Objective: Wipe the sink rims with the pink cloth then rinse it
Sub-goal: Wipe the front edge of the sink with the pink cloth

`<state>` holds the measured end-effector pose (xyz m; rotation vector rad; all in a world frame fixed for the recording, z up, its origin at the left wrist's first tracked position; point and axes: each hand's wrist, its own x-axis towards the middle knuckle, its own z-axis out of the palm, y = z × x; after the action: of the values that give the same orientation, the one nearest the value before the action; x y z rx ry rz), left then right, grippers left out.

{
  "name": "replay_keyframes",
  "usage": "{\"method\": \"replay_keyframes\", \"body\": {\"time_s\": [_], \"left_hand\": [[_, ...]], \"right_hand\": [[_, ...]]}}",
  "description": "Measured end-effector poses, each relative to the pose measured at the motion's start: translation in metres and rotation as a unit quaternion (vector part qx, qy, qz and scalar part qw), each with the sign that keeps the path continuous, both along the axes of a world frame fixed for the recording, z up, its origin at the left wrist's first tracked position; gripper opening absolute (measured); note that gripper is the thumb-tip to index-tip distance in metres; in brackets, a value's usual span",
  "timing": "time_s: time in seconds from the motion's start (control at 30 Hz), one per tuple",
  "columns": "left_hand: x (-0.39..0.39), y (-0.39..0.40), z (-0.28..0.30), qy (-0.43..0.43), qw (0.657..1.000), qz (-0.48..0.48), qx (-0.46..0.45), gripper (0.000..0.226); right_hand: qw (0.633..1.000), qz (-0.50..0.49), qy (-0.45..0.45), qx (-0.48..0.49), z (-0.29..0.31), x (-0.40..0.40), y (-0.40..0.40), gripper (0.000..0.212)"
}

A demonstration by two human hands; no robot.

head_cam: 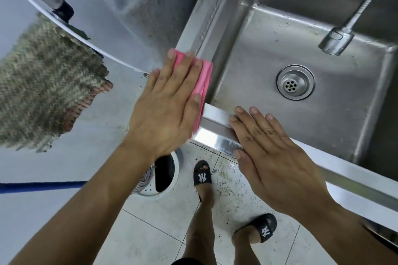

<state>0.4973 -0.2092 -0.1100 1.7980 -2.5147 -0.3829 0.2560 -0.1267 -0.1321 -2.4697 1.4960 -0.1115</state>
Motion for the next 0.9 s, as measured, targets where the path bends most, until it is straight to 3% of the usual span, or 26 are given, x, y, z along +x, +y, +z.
{"method": "replay_keyframes", "body": {"time_s": [0.13, 0.27, 0.43, 0.7, 0.9], "left_hand": [[0.01, 0.045, -0.001, 0.018, 1.0, -0.011, 0.017, 0.062], [0.01, -0.005, 0.001, 0.04, 0.999, -0.021, 0.01, 0.059], [-0.008, -0.063, -0.003, 0.009, 0.999, -0.034, -0.011, 0.057], [0.034, 0.025, 0.0, 0.047, 0.998, -0.043, 0.004, 0.058], [0.023, -0.023, -0.001, 0.048, 0.997, -0.053, 0.008, 0.057]], "right_hand": [[1.0, 0.009, -0.017, -0.02, 0.001, -0.001, 0.001, 0.056], [0.997, 0.026, -0.066, -0.02, 0.003, 0.008, 0.003, 0.051], [0.998, 0.048, -0.042, 0.01, 0.004, 0.025, -0.012, 0.053], [0.996, 0.077, -0.01, 0.041, 0.005, 0.014, -0.012, 0.057], [0.999, 0.049, -0.014, 0.008, 0.003, 0.023, -0.008, 0.055]]}}
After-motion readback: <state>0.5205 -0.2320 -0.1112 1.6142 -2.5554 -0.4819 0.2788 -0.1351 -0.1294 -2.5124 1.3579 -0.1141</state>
